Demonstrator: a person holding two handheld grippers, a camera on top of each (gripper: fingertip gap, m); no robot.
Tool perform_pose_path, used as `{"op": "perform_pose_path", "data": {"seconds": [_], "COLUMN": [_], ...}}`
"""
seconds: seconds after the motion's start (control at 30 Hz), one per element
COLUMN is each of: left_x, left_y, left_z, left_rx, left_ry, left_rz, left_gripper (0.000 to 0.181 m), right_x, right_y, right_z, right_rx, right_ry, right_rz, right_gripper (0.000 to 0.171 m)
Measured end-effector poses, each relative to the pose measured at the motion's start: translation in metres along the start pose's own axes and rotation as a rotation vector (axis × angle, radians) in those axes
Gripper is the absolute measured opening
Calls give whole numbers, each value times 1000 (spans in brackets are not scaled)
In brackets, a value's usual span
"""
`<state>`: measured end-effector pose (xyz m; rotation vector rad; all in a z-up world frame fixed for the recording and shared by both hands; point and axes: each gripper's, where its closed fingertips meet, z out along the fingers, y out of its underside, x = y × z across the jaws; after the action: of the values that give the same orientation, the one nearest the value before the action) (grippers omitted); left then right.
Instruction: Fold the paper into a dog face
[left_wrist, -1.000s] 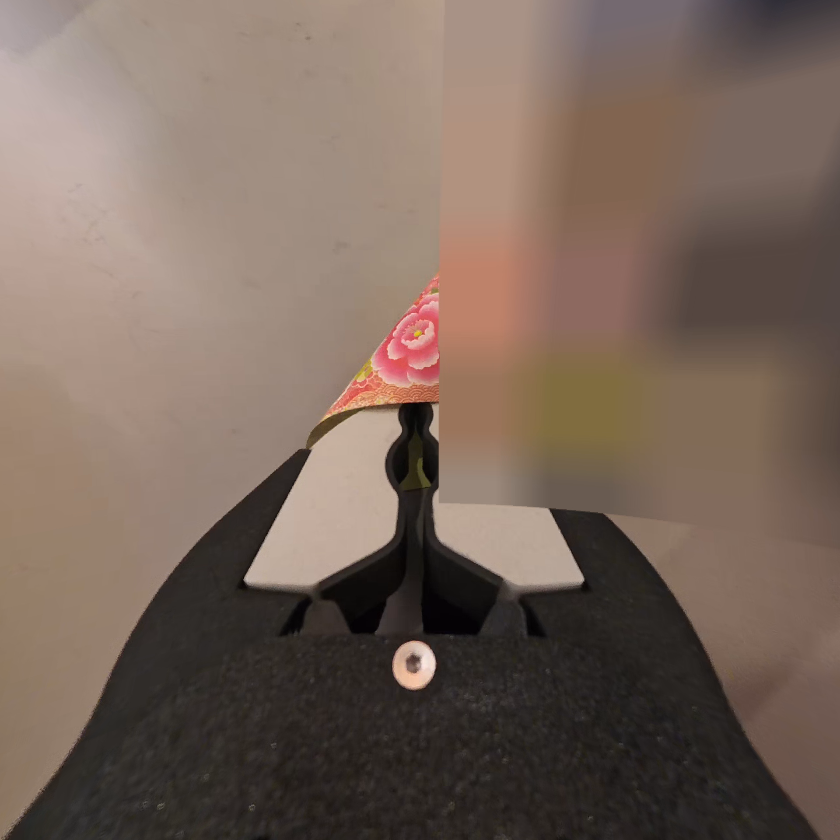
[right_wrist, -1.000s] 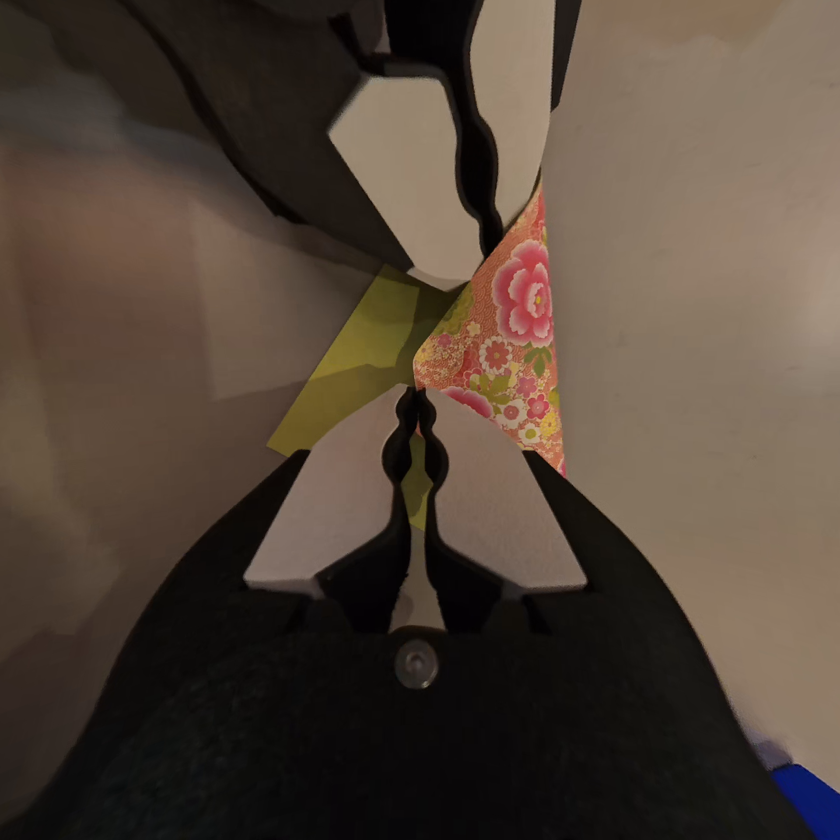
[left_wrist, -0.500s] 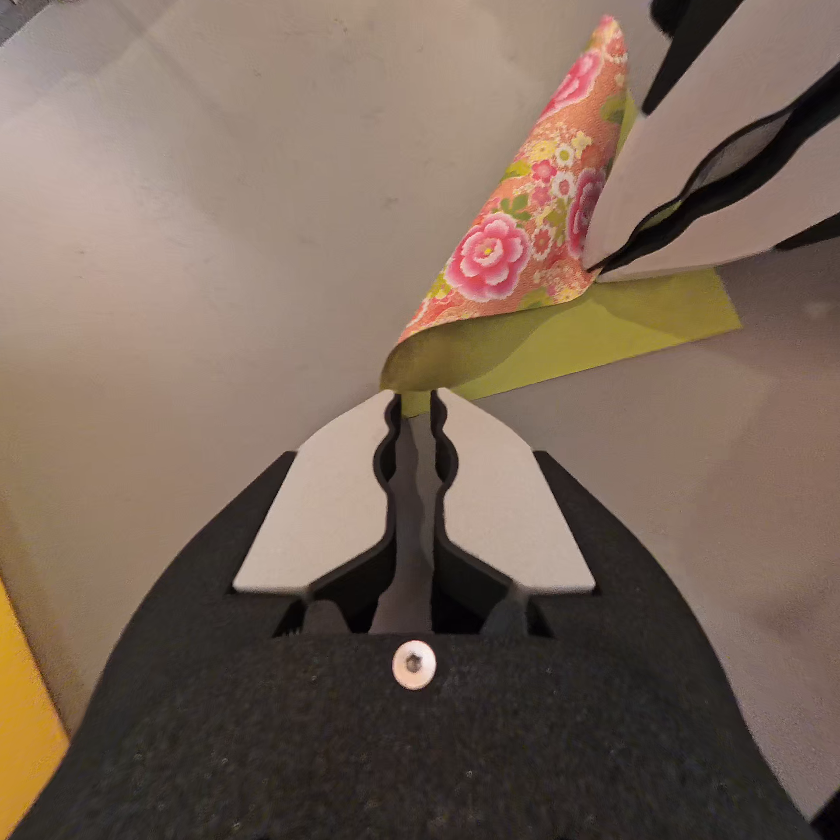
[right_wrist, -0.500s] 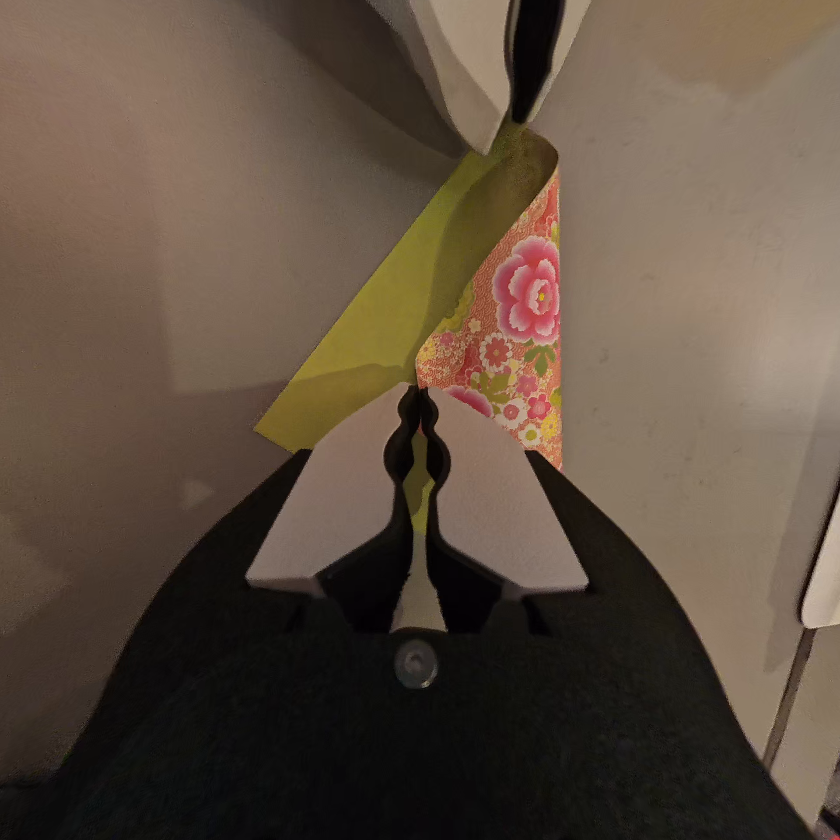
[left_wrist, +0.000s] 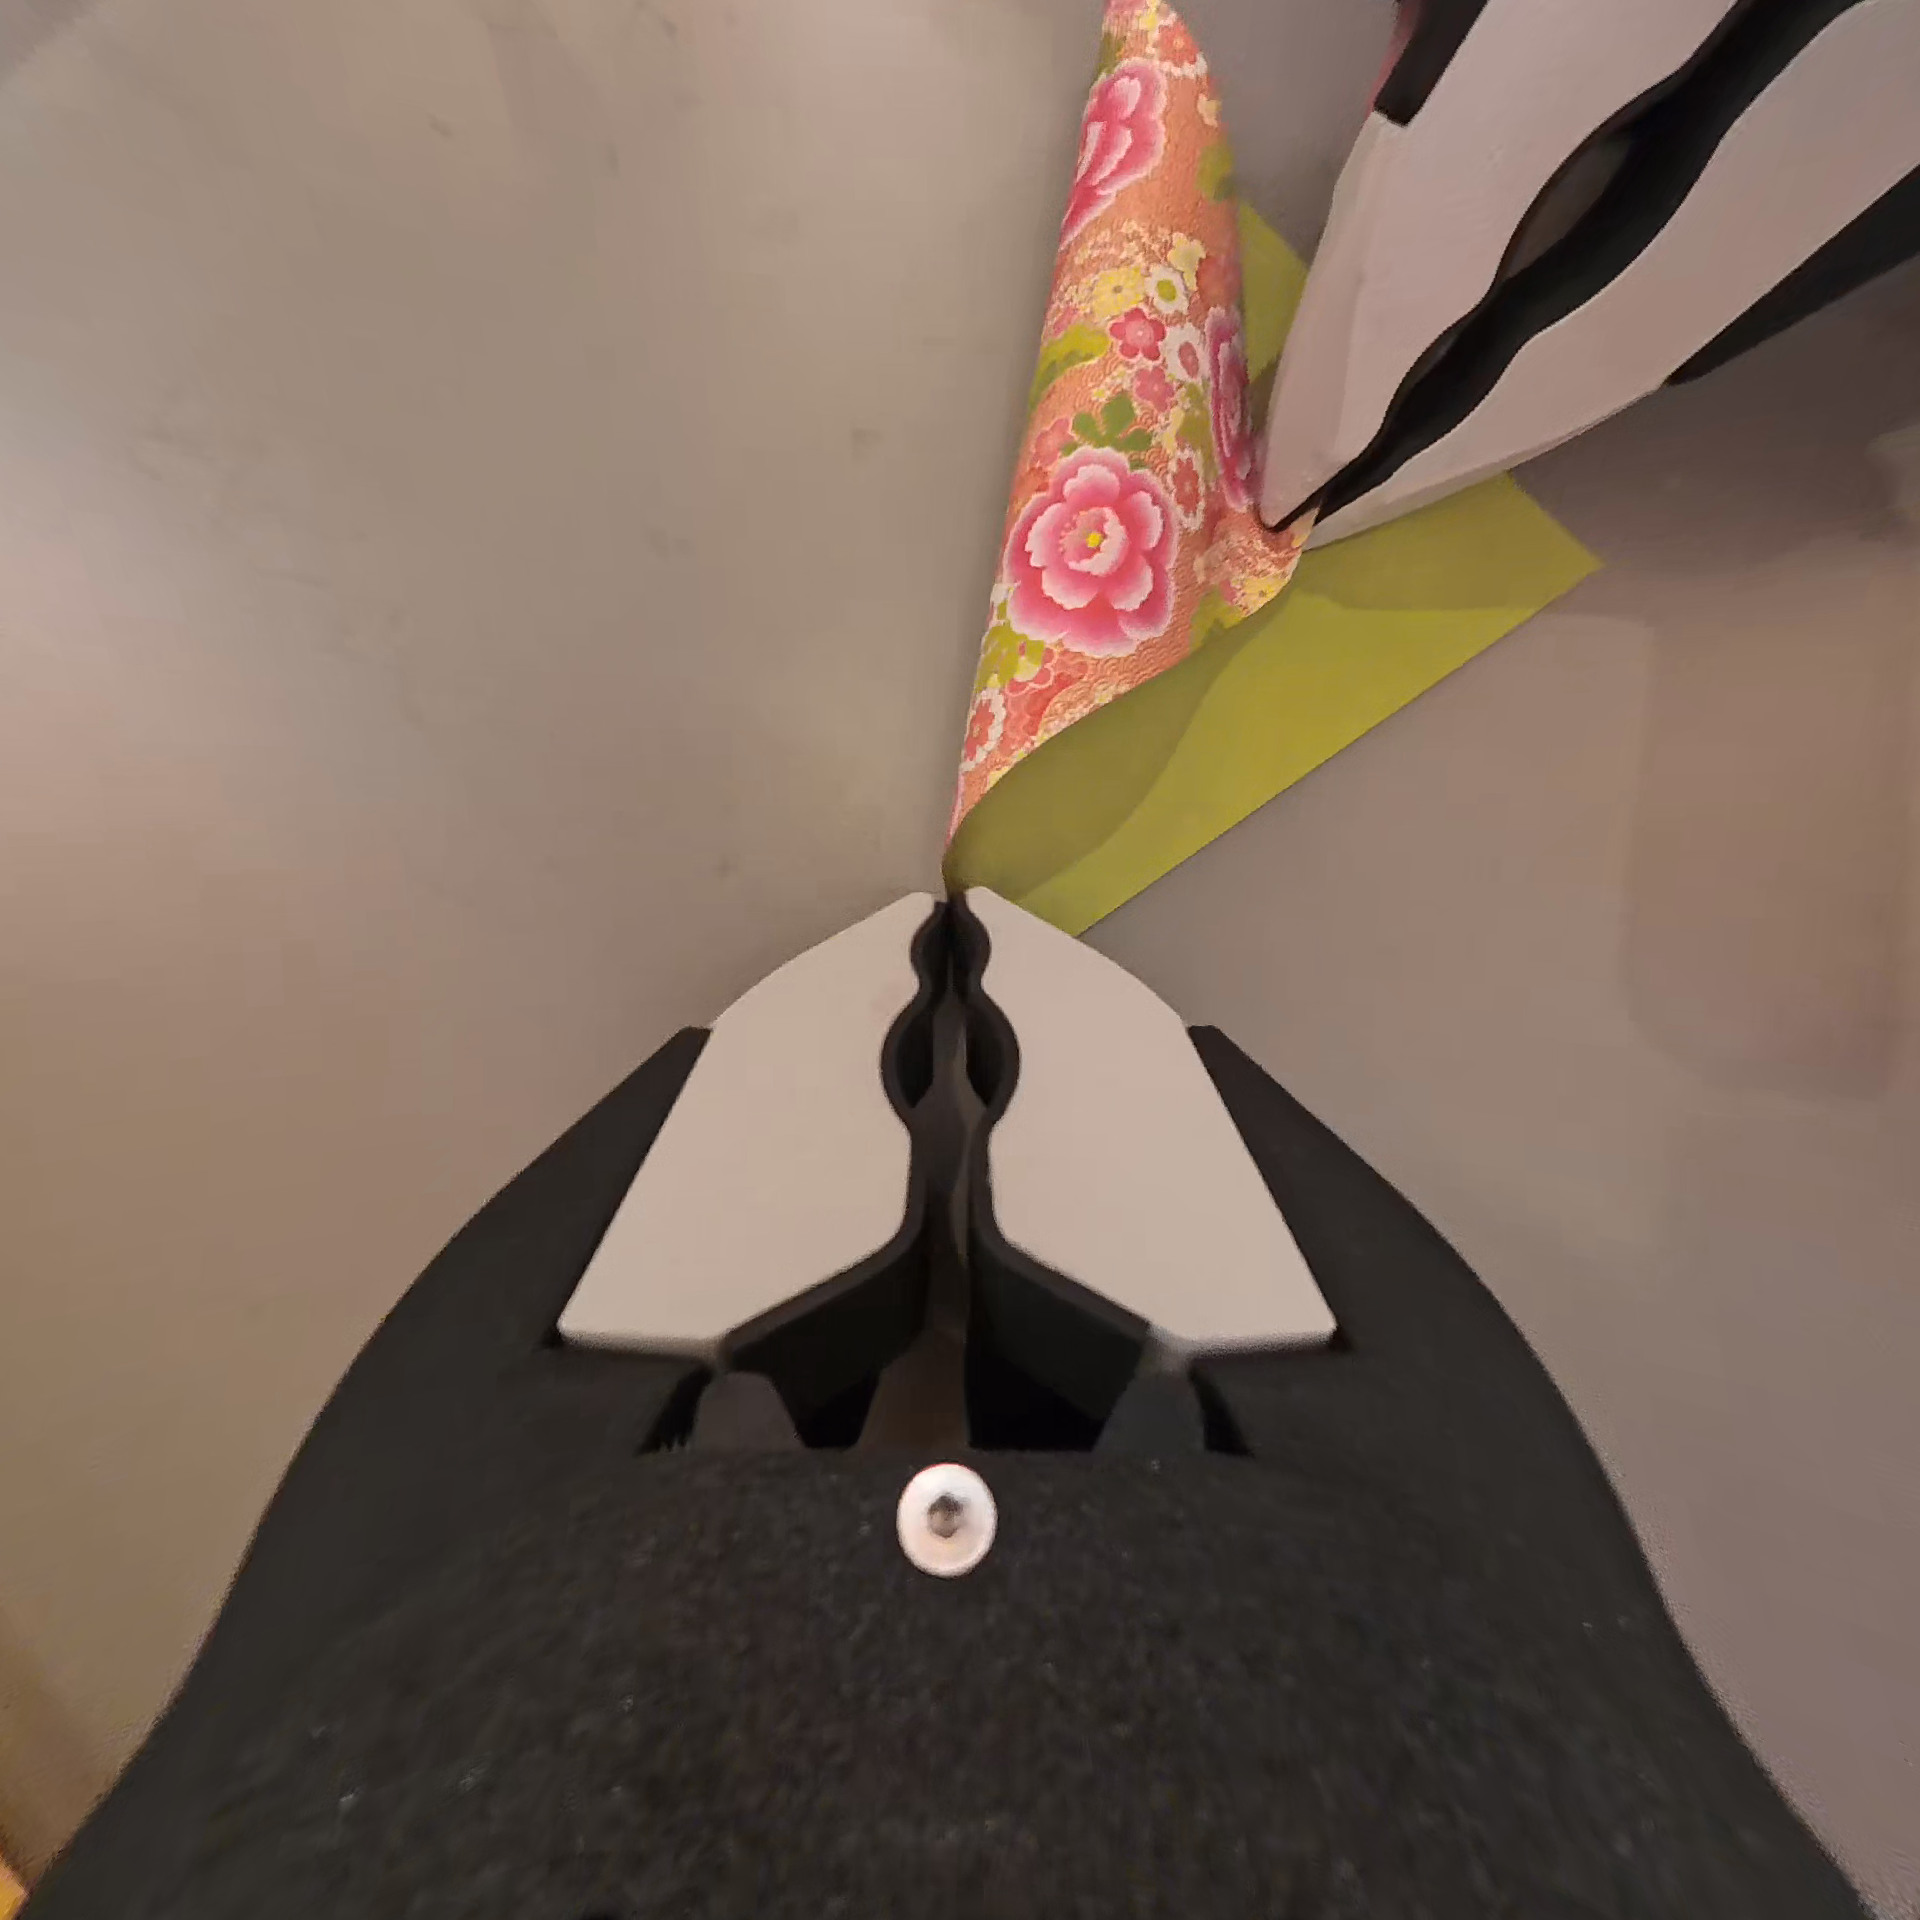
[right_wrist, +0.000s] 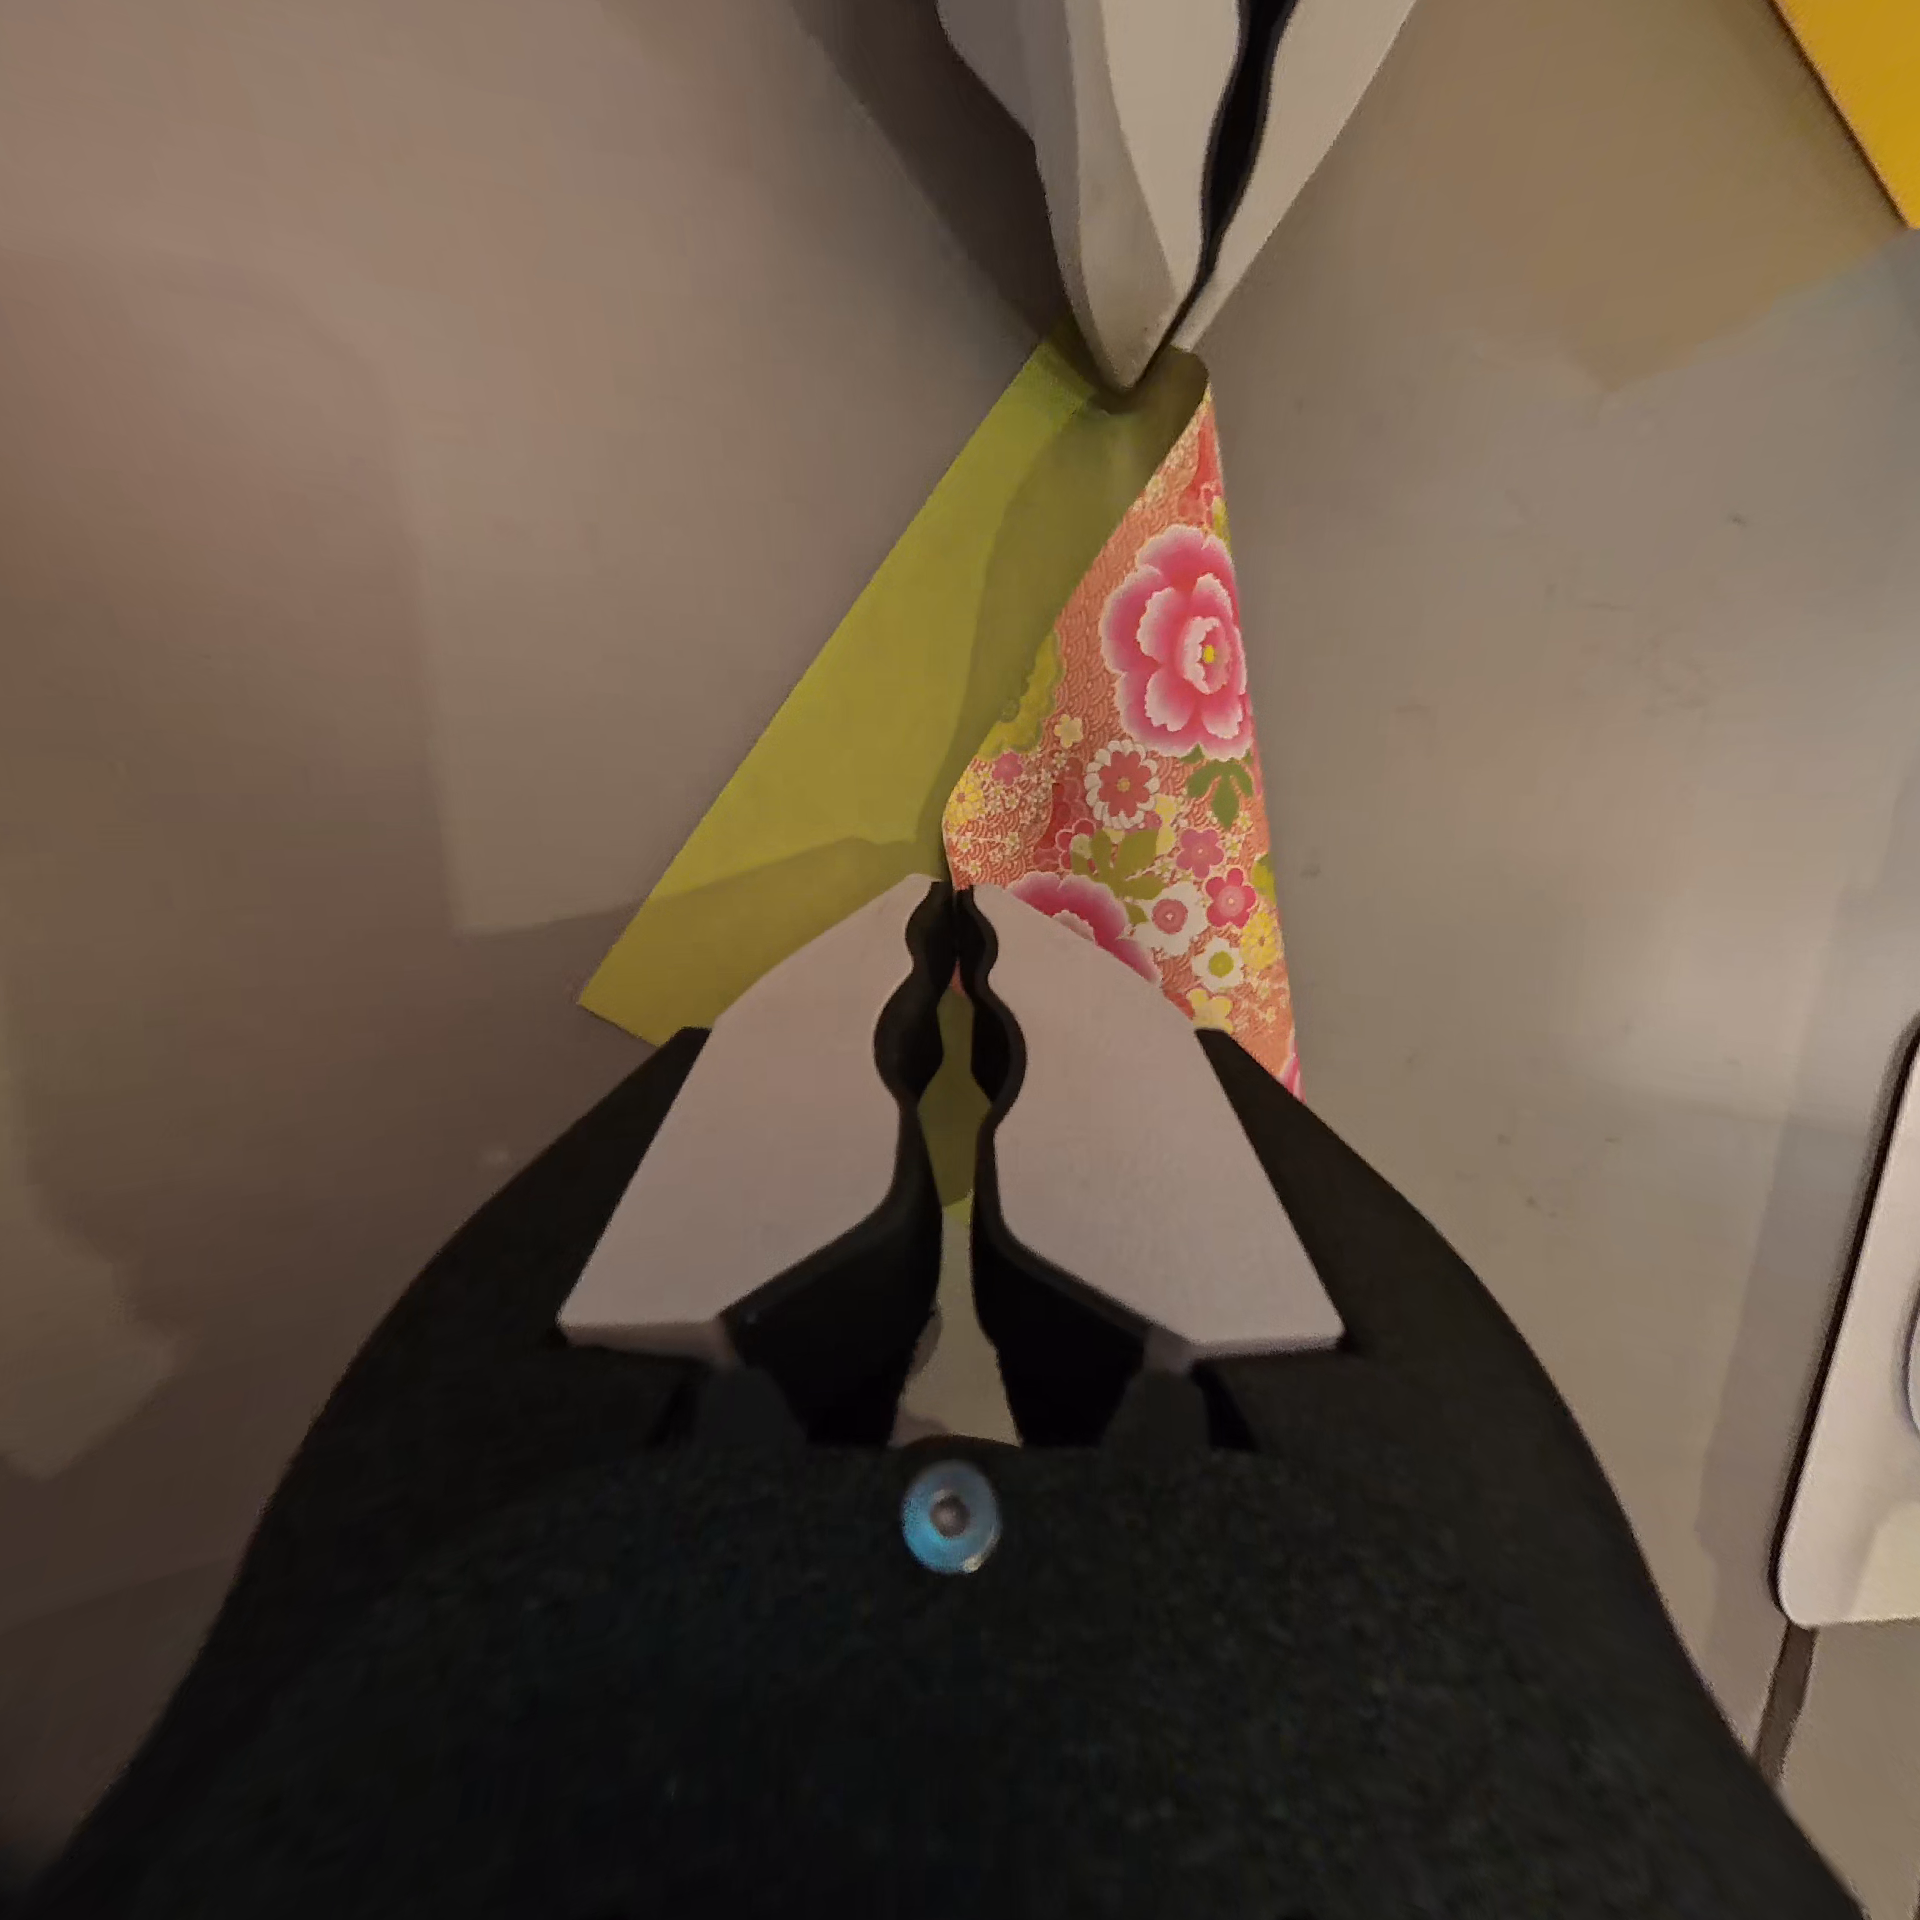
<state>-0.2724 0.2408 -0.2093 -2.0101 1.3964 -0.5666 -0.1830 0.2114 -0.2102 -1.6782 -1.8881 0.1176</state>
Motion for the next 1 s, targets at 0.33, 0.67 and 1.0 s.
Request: {"op": "perform_pose_path", "data": {"seconds": [0.33,0.67,1.0], "left_x": [1,6,11], "left_y": [1,1,4], "left_z": [-1,-2,-6], "left_rx": [-25,-30,-20], "left_ry": [-81,-113,-61], "left_rz": [95,152,120], "left_gripper": [0,0,24], "right_x": [-7,-29,-28], "right_y": [-9,-3,-2], "right_z": [-13,-12,-12], "right_rx": [19,6,67], "right_ry": [51,20,17], "right_rz": [5,15,71], "right_gripper": [0,0,0]}}
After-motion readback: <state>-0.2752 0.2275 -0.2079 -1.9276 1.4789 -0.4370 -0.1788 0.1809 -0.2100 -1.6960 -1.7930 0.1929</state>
